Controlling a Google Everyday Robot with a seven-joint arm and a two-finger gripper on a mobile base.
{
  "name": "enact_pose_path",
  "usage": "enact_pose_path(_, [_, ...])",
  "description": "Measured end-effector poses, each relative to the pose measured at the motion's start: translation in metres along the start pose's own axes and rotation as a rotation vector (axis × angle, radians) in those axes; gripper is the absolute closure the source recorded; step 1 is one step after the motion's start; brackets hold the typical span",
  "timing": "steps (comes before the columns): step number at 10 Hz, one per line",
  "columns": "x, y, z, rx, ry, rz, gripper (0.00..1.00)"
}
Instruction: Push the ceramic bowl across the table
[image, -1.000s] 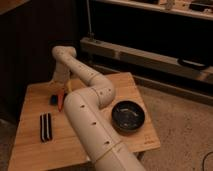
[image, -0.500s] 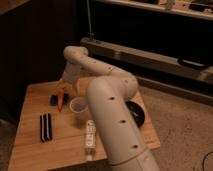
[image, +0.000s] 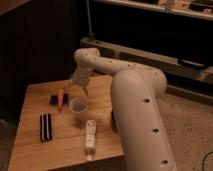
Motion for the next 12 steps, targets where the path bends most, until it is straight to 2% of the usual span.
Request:
enact_pose_path(1, [0.005, 0.006, -0.007, -0.012, 0.036, 0.018, 0.20])
enact_pose_path(2, [0.017, 0.021, -0.021, -0.031, 0.091, 0.049, 0.20])
enact_pose_path(4, [0.022, 0.043, -0.037, -0.040, 0.139, 0.092, 0.20])
enact_pose_path(5, [0.025, 0.064, -0.048, -0.045, 0.169, 0.125, 0.20])
enact_pose_path(8, [0.025, 0.115, -0.077, -0.049, 0.221, 0.216, 0.20])
enact_pose_path(9, [0.024, 0.140, -0.091, -0.051, 0.244, 0.257, 0.20])
enact_pose_path(12, [0.018, 0.192, -0.121, -0.063, 0.285, 0.388, 0.20])
